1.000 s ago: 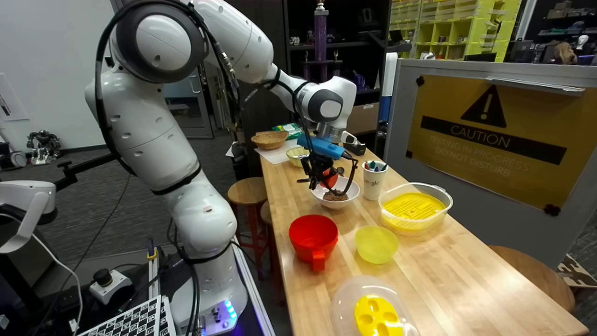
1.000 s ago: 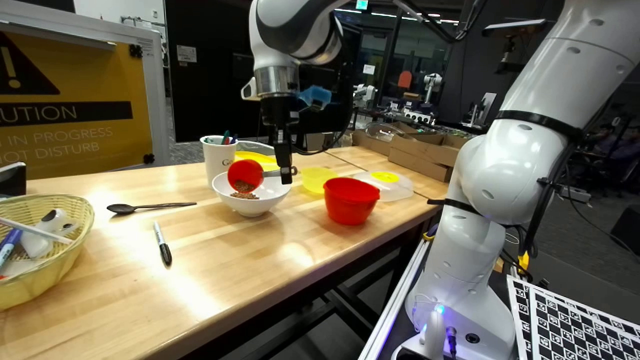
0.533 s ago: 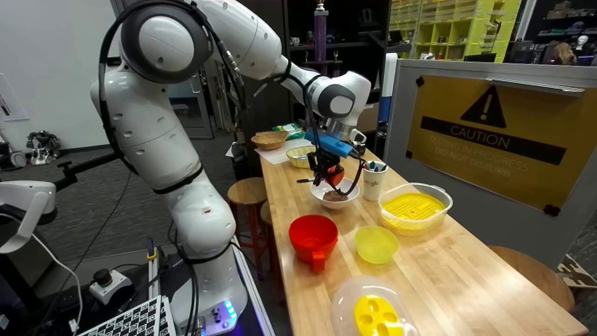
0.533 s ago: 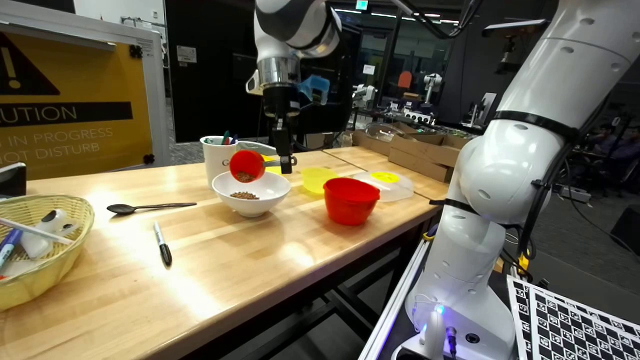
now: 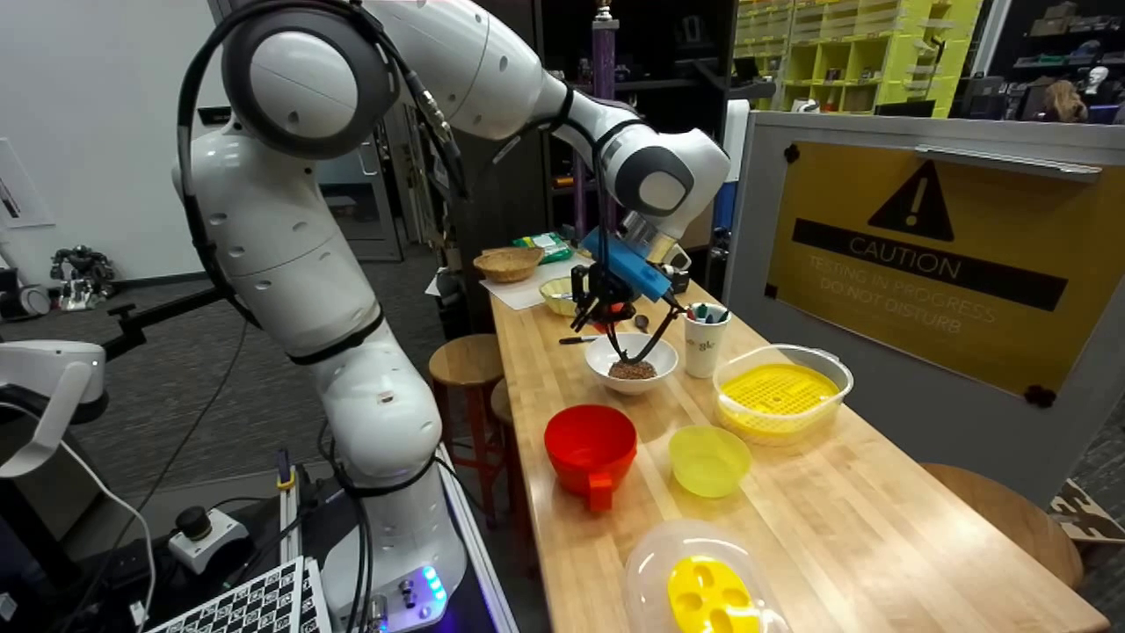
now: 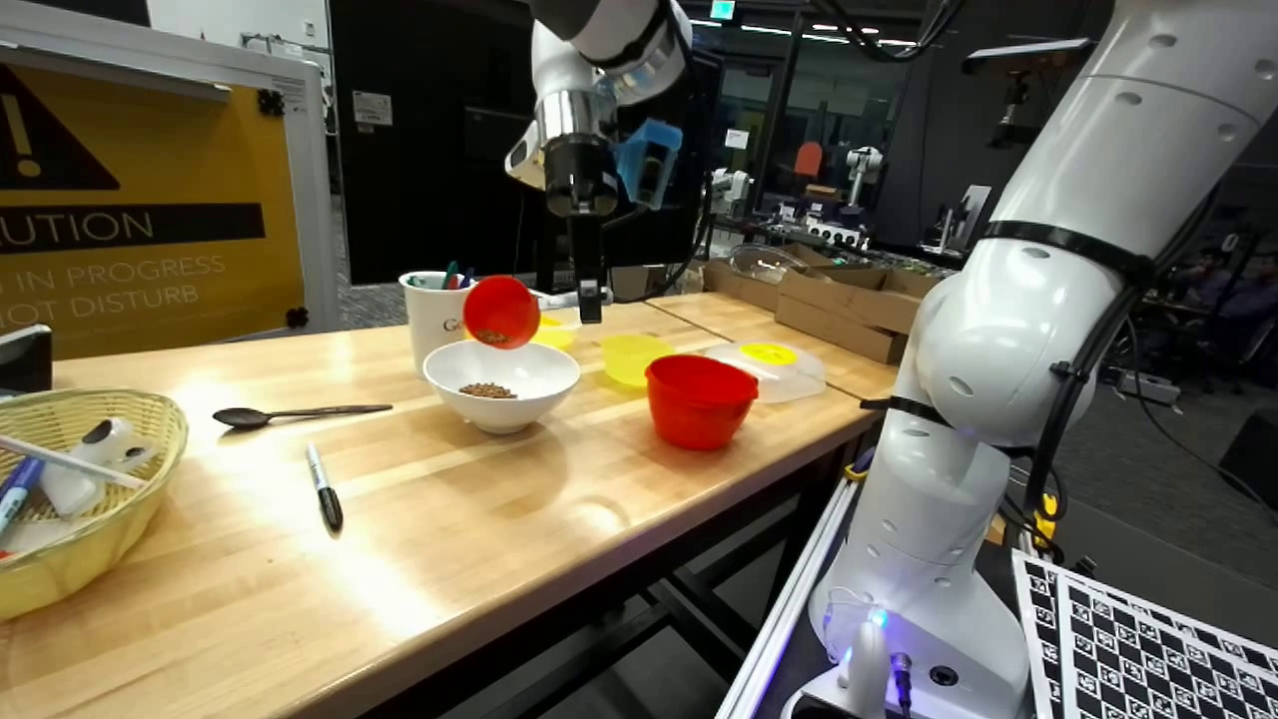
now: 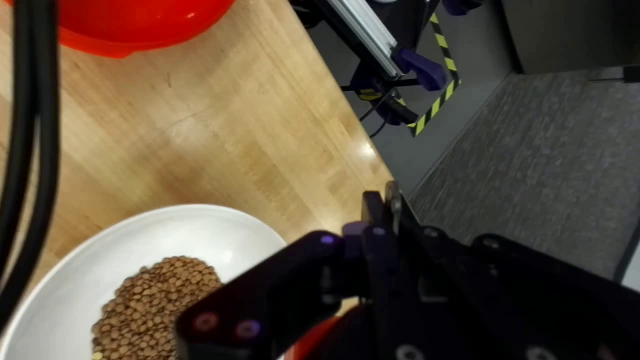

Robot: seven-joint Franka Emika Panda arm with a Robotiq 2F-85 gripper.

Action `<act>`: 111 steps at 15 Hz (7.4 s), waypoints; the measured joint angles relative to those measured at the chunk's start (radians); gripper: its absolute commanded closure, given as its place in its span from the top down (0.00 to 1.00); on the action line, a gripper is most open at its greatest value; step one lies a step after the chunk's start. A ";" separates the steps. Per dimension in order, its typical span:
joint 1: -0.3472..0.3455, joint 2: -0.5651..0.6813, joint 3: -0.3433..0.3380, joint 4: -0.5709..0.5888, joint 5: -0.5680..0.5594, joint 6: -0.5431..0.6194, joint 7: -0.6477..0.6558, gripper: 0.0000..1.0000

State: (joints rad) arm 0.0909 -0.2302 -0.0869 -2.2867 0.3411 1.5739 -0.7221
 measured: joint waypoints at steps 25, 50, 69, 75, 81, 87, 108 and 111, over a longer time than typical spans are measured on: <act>-0.281 0.391 -0.061 0.314 0.208 -0.430 -0.116 0.01; -0.341 0.495 -0.078 0.473 0.308 -0.407 0.005 0.01; -0.448 0.626 -0.098 0.642 0.369 -0.422 0.069 0.01; -0.470 0.651 -0.106 0.654 0.369 -0.420 0.087 0.01; -0.473 0.647 -0.108 0.655 0.369 -0.418 0.104 0.01; -0.498 0.643 -0.137 0.651 0.367 -0.419 0.103 0.01; -0.522 0.511 -0.199 0.438 0.257 -0.402 0.065 0.01; -0.522 0.489 -0.208 0.400 0.239 -0.388 0.064 0.01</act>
State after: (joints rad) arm -0.4307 0.2591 -0.2947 -1.8870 0.5804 1.1862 -0.6584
